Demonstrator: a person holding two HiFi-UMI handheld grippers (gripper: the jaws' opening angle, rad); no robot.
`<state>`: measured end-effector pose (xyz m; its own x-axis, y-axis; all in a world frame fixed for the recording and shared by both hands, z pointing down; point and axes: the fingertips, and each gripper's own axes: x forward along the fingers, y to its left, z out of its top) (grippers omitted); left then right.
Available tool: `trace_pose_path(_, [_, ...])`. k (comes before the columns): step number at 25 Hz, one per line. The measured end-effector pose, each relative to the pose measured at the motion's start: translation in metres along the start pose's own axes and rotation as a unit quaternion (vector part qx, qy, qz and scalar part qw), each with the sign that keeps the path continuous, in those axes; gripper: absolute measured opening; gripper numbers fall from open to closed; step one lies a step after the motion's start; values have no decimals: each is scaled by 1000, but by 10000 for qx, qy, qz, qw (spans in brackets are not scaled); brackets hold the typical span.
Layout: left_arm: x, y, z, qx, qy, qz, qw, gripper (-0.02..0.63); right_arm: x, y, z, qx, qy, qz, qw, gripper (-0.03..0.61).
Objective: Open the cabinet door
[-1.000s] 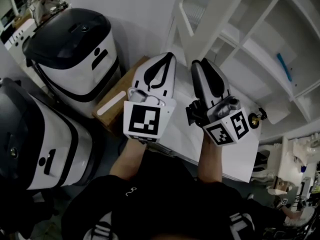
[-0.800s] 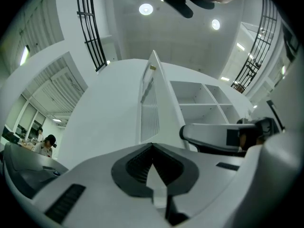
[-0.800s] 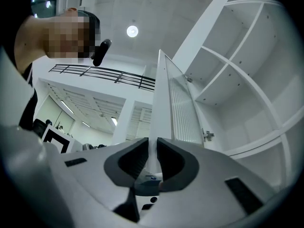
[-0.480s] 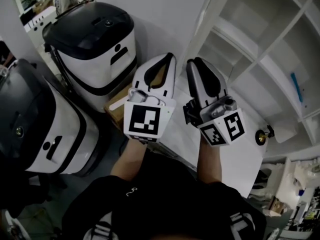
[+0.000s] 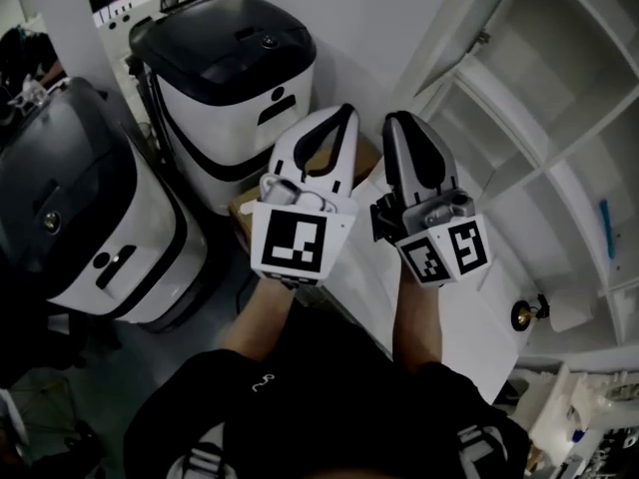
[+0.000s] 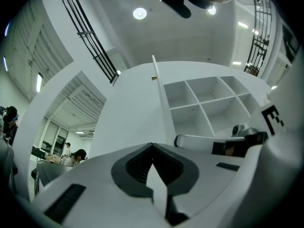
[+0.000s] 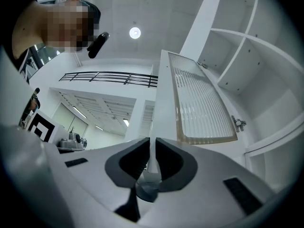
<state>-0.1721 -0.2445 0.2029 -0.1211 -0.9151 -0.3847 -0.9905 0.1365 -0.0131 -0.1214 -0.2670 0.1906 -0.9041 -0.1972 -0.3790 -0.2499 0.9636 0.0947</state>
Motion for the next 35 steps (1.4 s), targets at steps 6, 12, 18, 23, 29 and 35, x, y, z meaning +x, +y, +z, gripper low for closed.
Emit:
trace_pose_path(6, [-9,21,-3,-82,58,226,9997,11,23,5,-7,22,44,80,10000,55])
trace_pose_path(12, [-12,23,-8,-157,145,223,9995,11,24,8,-10,280,64,218,9993,55])
trace_pose_path(18, [-8,1,-12,-234,262,-34,9994,11,15,9,-8,169,126,301,9993,55])
trace_pose_path(23, [-1,-20,-23,-372,372,-309,9981,11,-6,-7,-10,184,170,-5,9997,44])
trace_pose_path(29, [5,-49,-39,-550,602,-685,9943,11,-40,-33,-17,207,346,-601,9974,30])
trace_pose_path(35, [15,-81,-56,-745,772,-1114,9880,11,-74,-56,-24,160,541,-1174,9915,21])
